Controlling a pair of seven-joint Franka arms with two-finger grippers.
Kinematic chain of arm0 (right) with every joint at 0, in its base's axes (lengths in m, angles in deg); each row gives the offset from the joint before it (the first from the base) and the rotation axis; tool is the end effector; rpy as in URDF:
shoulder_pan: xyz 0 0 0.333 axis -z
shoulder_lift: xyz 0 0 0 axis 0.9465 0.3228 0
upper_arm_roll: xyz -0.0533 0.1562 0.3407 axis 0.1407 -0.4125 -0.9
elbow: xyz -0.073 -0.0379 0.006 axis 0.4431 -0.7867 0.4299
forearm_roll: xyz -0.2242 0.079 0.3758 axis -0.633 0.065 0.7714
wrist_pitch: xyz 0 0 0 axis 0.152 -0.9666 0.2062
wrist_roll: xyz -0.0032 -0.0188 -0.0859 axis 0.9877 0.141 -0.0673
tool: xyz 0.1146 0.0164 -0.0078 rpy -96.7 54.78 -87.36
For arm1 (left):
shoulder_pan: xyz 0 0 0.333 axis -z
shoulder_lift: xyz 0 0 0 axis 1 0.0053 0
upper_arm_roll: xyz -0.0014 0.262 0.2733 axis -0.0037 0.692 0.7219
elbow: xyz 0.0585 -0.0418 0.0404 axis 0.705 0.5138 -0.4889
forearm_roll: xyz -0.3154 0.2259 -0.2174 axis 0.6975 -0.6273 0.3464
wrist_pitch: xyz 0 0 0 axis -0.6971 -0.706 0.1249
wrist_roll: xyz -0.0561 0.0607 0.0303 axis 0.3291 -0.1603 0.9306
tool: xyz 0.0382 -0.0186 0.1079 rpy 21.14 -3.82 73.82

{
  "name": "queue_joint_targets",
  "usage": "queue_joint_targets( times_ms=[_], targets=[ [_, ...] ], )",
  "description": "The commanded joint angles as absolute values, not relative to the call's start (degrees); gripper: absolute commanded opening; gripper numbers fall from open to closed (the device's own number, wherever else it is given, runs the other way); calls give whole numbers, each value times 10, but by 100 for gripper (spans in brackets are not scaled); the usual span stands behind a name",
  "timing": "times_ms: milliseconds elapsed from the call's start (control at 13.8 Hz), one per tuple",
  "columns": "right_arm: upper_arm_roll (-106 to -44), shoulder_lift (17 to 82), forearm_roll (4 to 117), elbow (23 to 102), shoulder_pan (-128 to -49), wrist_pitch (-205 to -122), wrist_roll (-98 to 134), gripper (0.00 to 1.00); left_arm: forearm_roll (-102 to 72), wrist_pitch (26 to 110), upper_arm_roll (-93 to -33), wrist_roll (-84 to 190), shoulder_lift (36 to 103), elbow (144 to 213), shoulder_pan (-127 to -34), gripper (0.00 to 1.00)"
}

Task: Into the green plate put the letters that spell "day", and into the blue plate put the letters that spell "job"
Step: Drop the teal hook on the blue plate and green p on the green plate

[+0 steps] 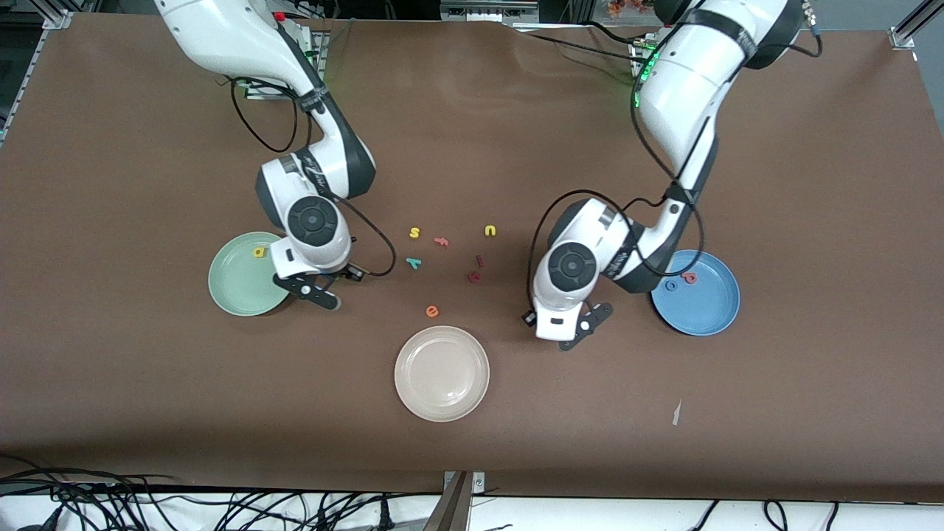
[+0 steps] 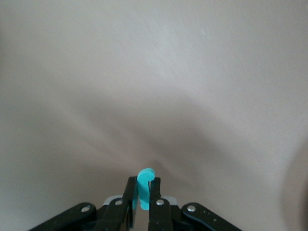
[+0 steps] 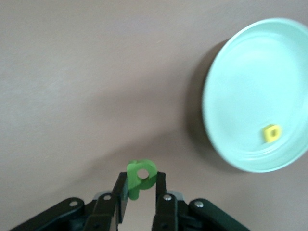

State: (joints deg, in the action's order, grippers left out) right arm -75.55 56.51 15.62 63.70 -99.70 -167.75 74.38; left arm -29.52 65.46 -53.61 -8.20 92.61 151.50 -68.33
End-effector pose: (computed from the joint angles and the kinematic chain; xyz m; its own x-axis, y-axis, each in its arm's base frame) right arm 0.6574 0.2849 0.2690 0.9230 -0.3848 -0.0017 -0.3732 -0.8960 0.2406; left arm 0.7388 -0.3814 0.2451 0.7888 0.6114 -0.0632 0.6064 -0.7908 -0.0834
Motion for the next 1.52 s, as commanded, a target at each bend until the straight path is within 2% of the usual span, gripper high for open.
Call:
queue_joint_targets(
  times_ms=[0,434,579,652,724,796,941,1158,1303,1376,1448],
  targets=[
    [-729,539,136,690,-998,-1672,724,5,-283,634,-544,24,842,1607,-722,0],
    [-644,526,137,708,-995,-1672,643,6,-293,640,-544,252,674,1827,-813,0],
    [-640,533,138,722,-993,-1667,640,8,-300,679,-544,303,636,1891,-840,0],
    [-640,540,138,731,-985,-1667,640,18,-302,721,-544,312,631,1920,-848,0],
    [-642,542,140,733,-984,-1664,642,70,-308,765,-544,319,629,1948,-854,0],
    [-646,537,158,729,-988,-1642,645,100,-322,798,-544,322,630,1966,-858,0],
    [-688,521,217,716,-989,-1616,651,100,-353,841,-544,338,633,1990,-884,0],
    [-743,507,230,690,-989,-1615,711,100,-355,862,-544,379,643,1998,-907,0],
    [-778,523,259,666,-991,-1637,757,100,-355,865,-544,382,650,1994,-912,0],
    [-794,540,302,656,-996,-1682,790,100,-355,865,-544,392,657,1990,-917,2],
    [-805,551,320,658,-1010,-1734,833,100,-354,865,-544,400,659,1983,-923,42]
  ],
)
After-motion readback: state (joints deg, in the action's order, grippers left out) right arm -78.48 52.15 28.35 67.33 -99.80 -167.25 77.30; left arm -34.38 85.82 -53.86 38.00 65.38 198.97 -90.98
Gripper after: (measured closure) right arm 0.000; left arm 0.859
